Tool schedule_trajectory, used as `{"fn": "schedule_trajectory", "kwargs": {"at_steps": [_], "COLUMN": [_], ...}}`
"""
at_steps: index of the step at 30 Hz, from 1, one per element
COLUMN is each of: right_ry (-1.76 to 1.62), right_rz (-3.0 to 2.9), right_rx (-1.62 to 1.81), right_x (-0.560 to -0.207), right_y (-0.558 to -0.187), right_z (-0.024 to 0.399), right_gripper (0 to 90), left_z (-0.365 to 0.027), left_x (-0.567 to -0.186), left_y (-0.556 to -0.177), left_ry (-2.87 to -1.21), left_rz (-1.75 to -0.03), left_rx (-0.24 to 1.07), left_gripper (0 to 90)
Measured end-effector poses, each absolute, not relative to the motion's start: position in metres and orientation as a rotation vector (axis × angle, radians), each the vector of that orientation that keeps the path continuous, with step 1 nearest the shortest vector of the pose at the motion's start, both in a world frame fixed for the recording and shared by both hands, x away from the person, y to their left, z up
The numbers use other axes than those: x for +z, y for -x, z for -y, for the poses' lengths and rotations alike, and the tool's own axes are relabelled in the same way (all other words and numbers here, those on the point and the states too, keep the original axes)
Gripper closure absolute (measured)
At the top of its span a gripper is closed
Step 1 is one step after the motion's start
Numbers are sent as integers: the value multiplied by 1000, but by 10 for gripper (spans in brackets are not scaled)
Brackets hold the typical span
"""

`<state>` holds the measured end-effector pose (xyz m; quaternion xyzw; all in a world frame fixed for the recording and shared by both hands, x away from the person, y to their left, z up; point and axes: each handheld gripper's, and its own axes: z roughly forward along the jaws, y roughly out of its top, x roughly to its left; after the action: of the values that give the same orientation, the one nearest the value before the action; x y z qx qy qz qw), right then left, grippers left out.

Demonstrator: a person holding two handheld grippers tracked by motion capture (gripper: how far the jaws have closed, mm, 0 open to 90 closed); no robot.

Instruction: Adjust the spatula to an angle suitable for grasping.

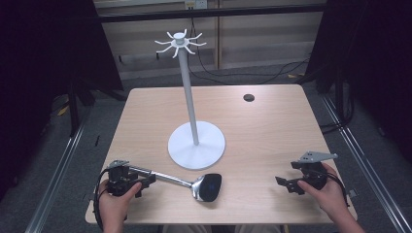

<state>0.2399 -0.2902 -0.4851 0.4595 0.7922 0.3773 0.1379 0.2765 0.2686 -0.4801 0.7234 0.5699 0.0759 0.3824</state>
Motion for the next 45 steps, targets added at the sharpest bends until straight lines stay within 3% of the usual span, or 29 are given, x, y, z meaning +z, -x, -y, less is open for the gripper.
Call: {"fn": "schedule_trajectory", "kwargs": {"at_steps": [11, 18, 19, 21, 22, 25, 28, 30, 45], "right_ry": [-1315, -1315, -1311, -1301, -1303, -1301, -1300, -1303, -1308], "right_rz": [-2303, -2303, -2307, -2313, -2315, -2313, -2312, -2304, -2307], "right_rx": [1102, 1115, 1112, 1110, 1109, 1115, 1118, 1120, 1121], "right_x": [-484, -483, -483, -483, -483, -483, -483, -482, -483], "right_y": [-242, -242, -242, -243, -243, -243, -242, -242, -240], "right_z": [286, 285, 284, 284, 283, 283, 283, 284, 287], "right_gripper": [111, 111, 111, 111, 111, 111, 112, 112, 111], "left_z": [-270, -276, -278, -280, -281, -282, -282, -281, -281], "left_x": [-475, -471, -471, -471, -471, -471, -474, -477, -477], "left_y": [-277, -280, -280, -281, -282, -283, -286, -290, -308], "left_ry": [-1927, -2011, -2021, -2043, -2054, -2099, -2114, -2117, -2167], "left_rz": [-1448, -1441, -1441, -1446, -1456, -1460, -1475, -1470, -1538], "left_rx": [260, 314, 306, 329, 340, 327, 310, 290, 232], "left_gripper": [240, 419, 547, 574, 680, 729, 862, 900, 900]}}
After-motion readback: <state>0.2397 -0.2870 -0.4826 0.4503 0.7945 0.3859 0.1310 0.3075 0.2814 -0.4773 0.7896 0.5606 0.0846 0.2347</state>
